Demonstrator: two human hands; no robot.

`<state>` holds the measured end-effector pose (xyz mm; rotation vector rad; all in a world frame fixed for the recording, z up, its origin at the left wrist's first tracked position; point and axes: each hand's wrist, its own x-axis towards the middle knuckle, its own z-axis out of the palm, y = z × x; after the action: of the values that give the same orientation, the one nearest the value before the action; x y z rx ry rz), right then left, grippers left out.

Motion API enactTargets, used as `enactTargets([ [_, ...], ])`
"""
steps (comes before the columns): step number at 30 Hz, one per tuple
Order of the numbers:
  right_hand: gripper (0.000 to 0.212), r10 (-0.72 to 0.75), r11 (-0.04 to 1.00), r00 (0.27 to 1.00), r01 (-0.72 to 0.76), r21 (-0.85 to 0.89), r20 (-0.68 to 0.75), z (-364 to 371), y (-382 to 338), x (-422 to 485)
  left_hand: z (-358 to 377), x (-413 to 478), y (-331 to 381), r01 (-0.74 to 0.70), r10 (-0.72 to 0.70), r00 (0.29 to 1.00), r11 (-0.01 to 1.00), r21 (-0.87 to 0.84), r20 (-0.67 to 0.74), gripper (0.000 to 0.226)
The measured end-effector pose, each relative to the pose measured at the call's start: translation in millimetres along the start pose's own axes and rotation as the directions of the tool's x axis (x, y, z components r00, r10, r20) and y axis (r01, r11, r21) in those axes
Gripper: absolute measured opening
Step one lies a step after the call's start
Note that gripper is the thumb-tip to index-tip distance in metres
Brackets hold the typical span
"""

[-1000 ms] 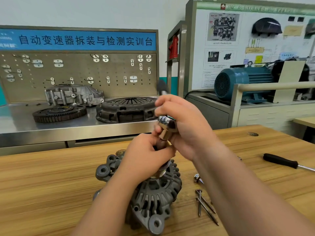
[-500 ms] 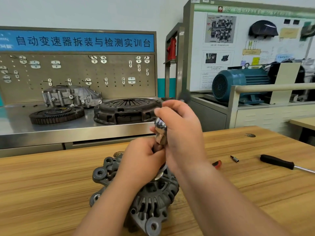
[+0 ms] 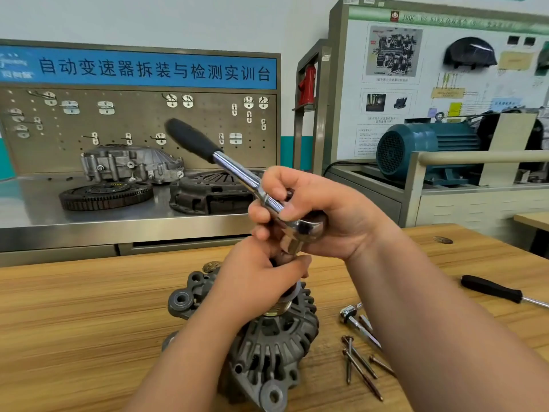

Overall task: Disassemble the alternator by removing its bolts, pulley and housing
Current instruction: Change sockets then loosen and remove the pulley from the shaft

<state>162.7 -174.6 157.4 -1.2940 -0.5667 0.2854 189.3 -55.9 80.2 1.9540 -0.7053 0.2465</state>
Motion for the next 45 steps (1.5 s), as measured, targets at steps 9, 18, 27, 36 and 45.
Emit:
enactTargets([
  [9,0.026,-0.094,0.995,0.95,0.081,-0.058,-0.297,21,4,3,3,-4,8,-0.017,0.024,0.997,0.995,0.097,-0.072,0.048],
  [18,0.017,-0.326,0.943,0.634,0.272,-0.192,-0.701,22,32,-6,10,-4,8,-0.025,0.038,0.992,0.994,0.109,-0.118,0.031],
  [27,0.019,-0.028,0.992,0.996,0.017,-0.124,-0.086,-3,-4,-5,5,1,1,0.027,-0.027,0.998,1.0,0.001,-0.055,0.034],
  [36,0.022,-0.147,0.987,0.959,0.158,0.027,-0.243,15,8,-3,6,-4,6,-0.023,0.031,0.993,0.997,0.072,-0.116,0.04],
  [45,0.026,-0.349,0.915,0.64,0.391,-0.1,-0.685,22,33,-4,10,-1,9,-0.013,0.019,0.995,0.998,0.062,-0.095,0.029],
])
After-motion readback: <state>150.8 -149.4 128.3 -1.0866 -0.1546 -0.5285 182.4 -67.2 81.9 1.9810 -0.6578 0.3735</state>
